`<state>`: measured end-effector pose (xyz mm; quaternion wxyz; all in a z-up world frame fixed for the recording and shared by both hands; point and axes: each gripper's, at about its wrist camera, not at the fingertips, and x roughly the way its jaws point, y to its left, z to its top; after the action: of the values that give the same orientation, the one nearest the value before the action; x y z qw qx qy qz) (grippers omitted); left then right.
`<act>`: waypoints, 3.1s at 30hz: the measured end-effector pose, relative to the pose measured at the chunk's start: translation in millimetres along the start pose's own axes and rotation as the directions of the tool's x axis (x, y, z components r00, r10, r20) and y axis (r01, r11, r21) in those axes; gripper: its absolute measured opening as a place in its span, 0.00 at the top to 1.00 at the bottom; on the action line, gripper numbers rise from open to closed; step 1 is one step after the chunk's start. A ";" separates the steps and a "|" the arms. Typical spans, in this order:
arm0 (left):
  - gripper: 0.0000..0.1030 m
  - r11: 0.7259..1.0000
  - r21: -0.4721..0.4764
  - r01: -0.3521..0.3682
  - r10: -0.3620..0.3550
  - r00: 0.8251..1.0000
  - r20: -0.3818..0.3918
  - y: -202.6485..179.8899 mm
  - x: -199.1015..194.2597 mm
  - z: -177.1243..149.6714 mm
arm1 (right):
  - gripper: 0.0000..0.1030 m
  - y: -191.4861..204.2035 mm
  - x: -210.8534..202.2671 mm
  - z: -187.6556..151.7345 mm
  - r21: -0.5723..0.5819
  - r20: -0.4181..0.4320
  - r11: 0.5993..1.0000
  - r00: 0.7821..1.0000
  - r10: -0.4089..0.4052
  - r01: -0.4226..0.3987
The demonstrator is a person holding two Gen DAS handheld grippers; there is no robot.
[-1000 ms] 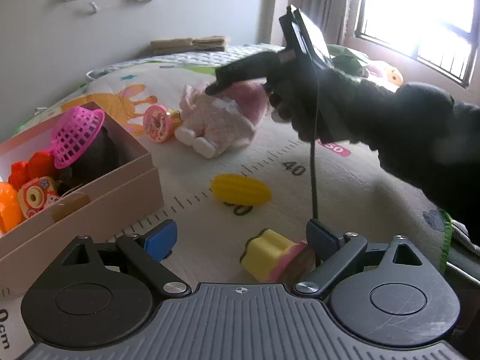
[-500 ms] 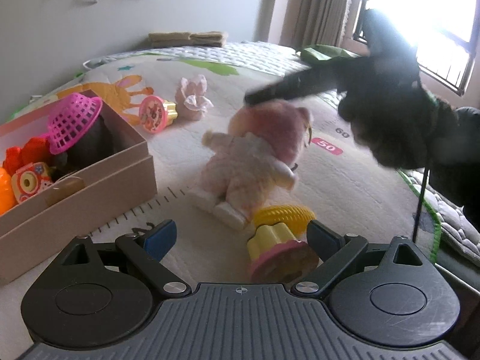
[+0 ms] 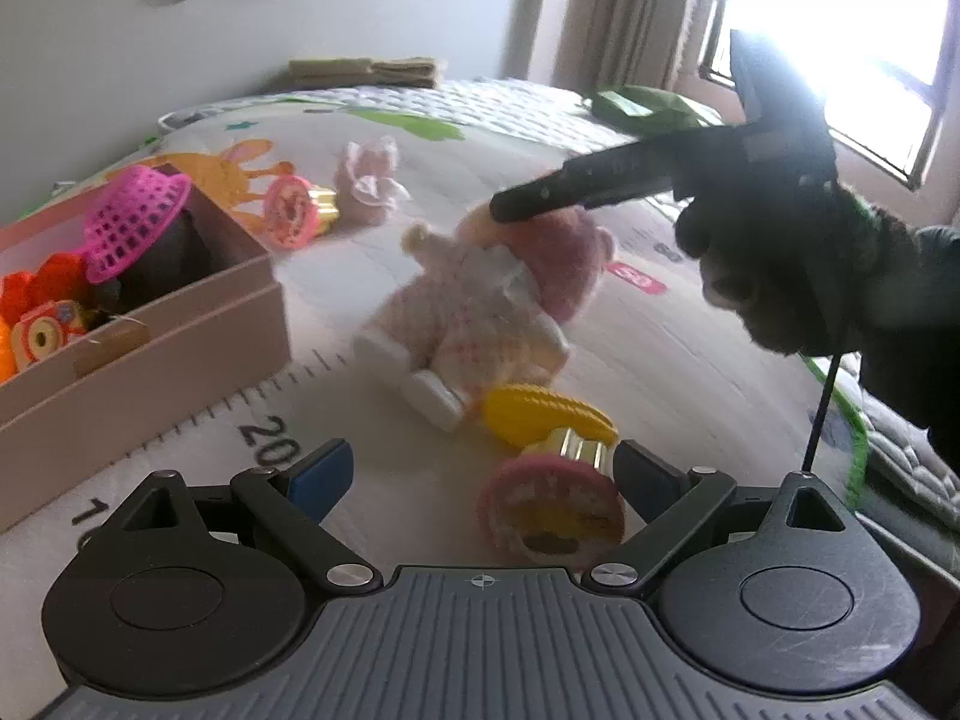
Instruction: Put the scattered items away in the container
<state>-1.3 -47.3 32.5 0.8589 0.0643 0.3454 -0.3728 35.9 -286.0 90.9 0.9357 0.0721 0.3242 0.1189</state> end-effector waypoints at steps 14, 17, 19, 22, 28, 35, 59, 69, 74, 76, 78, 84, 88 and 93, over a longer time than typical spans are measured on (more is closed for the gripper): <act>0.20 0.996 0.065 -0.061 0.060 0.998 0.022 -33.1 16.8 -17.3 | 0.30 47.7 -58.2 -52.8 -0.135 0.134 0.990 0.990 -0.031 0.049; 0.35 0.994 0.066 -0.086 0.085 0.996 0.021 -35.4 20.3 -19.9 | 0.30 58.8 -52.5 -70.8 -0.178 0.136 0.981 0.989 -0.052 0.076; 0.41 0.994 0.058 -0.093 0.092 0.996 0.023 -34.2 17.1 -21.2 | 0.30 60.1 -50.8 -77.7 -0.145 0.131 0.988 0.991 -0.032 0.051; 0.41 0.994 0.045 -0.103 0.102 0.994 0.025 -32.4 12.4 -23.3 | 0.30 61.2 -48.3 -85.0 -0.099 0.116 0.995 0.993 0.003 0.008; 0.41 0.991 0.040 -0.126 0.126 0.992 0.019 -32.0 -7.9 -33.6 | 0.30 75.3 -37.2 -93.1 -0.153 0.057 0.988 0.998 0.041 -0.032; 0.41 0.985 0.019 -0.174 0.174 0.985 -0.002 -26.5 -14.0 -39.3 | 0.59 86.1 -15.1 -97.2 -0.163 -0.035 0.984 0.997 0.069 -0.073; 0.41 0.985 0.015 -0.174 0.174 0.985 -0.006 -26.3 -15.3 -42.8 | 0.70 92.0 -23.1 -107.7 -0.197 -0.024 0.979 0.999 0.038 -0.042; 0.41 0.978 -0.013 -0.210 0.210 0.978 0.007 -16.1 -46.6 -58.1 | 0.70 112.4 -31.3 -108.1 -0.210 -0.035 0.975 0.997 0.066 -0.072; 0.42 0.966 -0.048 -0.254 0.255 0.967 0.007 -3.3 -68.8 -71.0 | 0.70 132.7 -30.5 -108.0 -0.236 -0.048 0.966 0.994 0.096 -0.104; 0.41 0.960 -0.065 -0.272 0.273 0.962 0.008 2.4 -76.1 -74.9 | 0.70 142.1 -29.6 -108.4 -0.250 -0.056 0.961 0.992 0.109 -0.120; 0.41 0.956 -0.082 -0.282 0.284 0.959 0.009 8.2 -81.9 -77.7 | 0.70 150.7 -28.7 -108.6 -0.264 -0.063 0.955 0.991 0.121 -0.133; 0.41 0.947 -0.117 -0.298 0.301 0.953 0.014 20.0 -94.8 -85.5 | 0.70 174.5 -25.5 -107.4 -0.291 -0.093 0.940 0.984 0.154 -0.175; 0.41 0.945 -0.131 -0.298 0.303 0.953 0.023 24.7 -101.5 -88.7 | 0.70 187.8 -21.6 -107.4 -0.311 -0.112 0.930 0.980 0.166 -0.193; 0.41 0.942 -0.144 -0.302 0.307 0.951 0.019 31.0 -104.4 -91.0 | 0.70 198.9 -16.4 -106.4 -0.324 -0.127 0.923 0.977 0.174 -0.207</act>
<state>-80.2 70.4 26.3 0.9155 0.0489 0.3386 -0.2117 -77.9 -93.1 59.7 0.9016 -0.0630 0.3352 0.2660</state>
